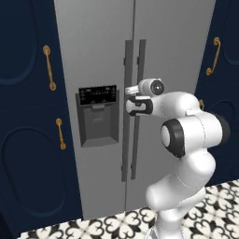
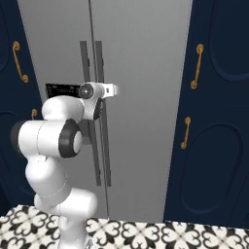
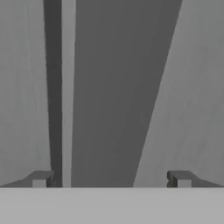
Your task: Take the strawberry from the fridge and place it on top of the pancake, located on the dining counter.
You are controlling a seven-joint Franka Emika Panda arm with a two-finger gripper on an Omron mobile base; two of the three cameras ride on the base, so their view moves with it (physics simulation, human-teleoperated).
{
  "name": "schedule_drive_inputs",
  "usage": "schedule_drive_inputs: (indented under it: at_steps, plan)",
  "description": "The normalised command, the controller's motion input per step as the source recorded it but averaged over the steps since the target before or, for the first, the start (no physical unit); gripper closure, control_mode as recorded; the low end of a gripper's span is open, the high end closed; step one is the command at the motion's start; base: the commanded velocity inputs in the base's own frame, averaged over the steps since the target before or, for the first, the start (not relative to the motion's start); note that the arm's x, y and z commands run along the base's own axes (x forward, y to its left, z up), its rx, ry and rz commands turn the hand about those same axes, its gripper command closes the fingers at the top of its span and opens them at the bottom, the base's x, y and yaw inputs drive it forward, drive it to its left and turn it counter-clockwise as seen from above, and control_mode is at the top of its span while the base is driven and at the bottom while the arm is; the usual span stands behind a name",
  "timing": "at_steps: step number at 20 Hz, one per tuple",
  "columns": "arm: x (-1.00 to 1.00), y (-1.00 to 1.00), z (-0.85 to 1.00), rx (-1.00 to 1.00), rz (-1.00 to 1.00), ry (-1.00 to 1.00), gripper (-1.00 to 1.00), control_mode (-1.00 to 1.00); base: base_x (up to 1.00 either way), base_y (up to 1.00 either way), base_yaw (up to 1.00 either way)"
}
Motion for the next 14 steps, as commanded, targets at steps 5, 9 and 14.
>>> schedule_drive_inputs:
  at_steps: [5, 9, 14]
  plan:
    - [0.22, 0.00, 0.00, 0.00, 0.00, 0.00, 1.00, -1.00, 0.00, 0.00, 0.00]
    - [-0.13, -0.09, 0.00, 0.00, 0.00, 0.01, 1.00, -1.00, 0.00, 0.00, 0.00]
    - [-0.87, -0.64, 0.00, 0.01, 0.00, 0.04, 1.00, -1.00, 0.00, 0.00, 0.00]
